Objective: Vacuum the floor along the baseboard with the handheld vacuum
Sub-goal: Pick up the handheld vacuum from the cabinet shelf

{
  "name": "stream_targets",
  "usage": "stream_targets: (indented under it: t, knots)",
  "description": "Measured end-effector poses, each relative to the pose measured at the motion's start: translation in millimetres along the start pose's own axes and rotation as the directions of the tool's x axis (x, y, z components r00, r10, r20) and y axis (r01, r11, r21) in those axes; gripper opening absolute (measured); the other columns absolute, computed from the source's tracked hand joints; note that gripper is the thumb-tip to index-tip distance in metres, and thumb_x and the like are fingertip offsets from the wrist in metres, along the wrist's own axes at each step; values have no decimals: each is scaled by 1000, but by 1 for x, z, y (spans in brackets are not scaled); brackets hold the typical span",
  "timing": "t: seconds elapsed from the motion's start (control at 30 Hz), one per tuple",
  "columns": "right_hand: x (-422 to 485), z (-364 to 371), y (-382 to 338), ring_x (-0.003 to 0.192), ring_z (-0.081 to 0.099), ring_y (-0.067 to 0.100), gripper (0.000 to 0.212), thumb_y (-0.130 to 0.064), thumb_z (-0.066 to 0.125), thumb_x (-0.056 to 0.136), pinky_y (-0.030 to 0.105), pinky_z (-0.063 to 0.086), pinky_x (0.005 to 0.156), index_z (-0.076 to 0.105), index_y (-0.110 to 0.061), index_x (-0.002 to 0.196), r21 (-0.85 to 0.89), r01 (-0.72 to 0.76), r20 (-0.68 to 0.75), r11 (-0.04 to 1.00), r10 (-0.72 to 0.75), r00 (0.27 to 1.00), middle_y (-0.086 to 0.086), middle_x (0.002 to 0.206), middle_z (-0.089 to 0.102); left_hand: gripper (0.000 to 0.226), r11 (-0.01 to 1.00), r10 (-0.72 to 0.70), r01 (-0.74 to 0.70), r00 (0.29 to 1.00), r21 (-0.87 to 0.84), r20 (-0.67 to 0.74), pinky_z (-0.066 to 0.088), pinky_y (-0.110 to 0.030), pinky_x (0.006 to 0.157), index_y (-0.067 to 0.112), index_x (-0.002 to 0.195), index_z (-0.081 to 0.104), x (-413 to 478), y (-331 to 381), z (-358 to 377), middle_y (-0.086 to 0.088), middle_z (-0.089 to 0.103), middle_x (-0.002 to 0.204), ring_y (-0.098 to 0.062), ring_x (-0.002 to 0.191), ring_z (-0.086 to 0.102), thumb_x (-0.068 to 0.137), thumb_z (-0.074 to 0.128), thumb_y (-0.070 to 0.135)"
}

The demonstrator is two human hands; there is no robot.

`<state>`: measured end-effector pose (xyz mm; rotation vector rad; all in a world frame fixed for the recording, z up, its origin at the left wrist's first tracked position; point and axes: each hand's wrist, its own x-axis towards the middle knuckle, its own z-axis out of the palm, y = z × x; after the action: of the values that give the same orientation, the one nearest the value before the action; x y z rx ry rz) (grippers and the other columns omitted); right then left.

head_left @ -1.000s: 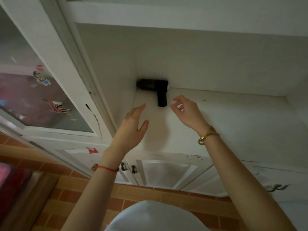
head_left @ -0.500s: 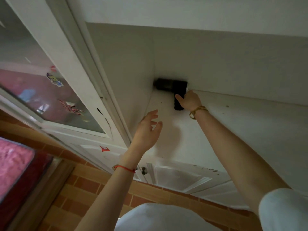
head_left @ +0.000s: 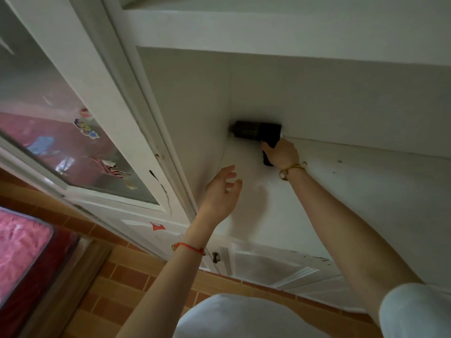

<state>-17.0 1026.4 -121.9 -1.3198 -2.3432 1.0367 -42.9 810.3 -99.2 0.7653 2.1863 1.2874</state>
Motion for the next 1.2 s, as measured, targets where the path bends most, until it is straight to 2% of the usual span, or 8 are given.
stream_targets:
  t: [0.07,0.23,0.33,0.47,0.6,0.73,1.0,1.2]
  knots:
    - [-13,-7,4,49,43,14,47,-42,55,94,27,29,43,41,-16,58,92,20,-13,996,-19,1000,1,58,47,46,998,-33,32,999,-59,-10,42,0,70,18,144,45,6,1,2,1,60,131,-15,107,61,99,54,26]
    - [-62,-27,7,63,53,3,37,-47,57,91,15,34,44,55,-10,89,181,47,-61,982,-36,997,-5,75,57,82,923,-139,154,988,-354,68,45,-42,109,22,149,35,19,14,6,-2,52,143,-22,129,52,81,60,59]
    - [-99,-38,10,63,58,3,34,-45,60,91,10,37,43,55,-12,88,212,59,-109,975,-36,993,-5,75,60,81,822,-162,203,979,-533,123,43,-39,111,14,152,30,24,26,8,-5,47,148,-21,130,51,89,64,51]
    - [-148,-46,13,62,65,7,28,-42,63,89,13,47,49,49,-19,79,260,58,-136,964,-23,990,-1,74,66,54,716,-127,198,980,-669,154,49,-33,103,12,138,52,25,32,11,-3,61,133,-20,120,60,93,65,38]
    - [-182,-49,12,56,61,-1,25,-39,63,90,9,43,46,52,-17,88,267,53,-186,962,-2,983,-6,73,63,29,679,-90,156,987,-717,129,51,-33,103,11,119,64,12,32,15,-4,72,115,-16,104,71,95,63,29]
    - [-203,-55,13,57,62,-5,28,-34,66,89,9,44,47,57,-8,94,398,1,-197,917,85,977,-5,73,65,35,681,-54,146,987,-718,149,47,-36,107,8,119,65,-1,34,15,-5,75,112,-15,103,72,93,66,32]
    - [-231,-81,22,71,60,19,25,-17,61,91,29,51,68,62,0,110,870,-301,292,391,83,953,10,84,64,38,665,55,190,952,-722,301,48,-31,106,1,122,62,-27,39,21,-13,70,121,-19,115,67,96,62,28]
    - [-263,-82,37,72,57,15,17,-15,56,91,26,52,71,60,-5,105,917,-373,374,140,22,927,5,85,61,41,667,90,257,904,-699,419,48,-32,106,-2,124,62,-46,38,28,-15,70,121,-22,116,67,94,65,25]
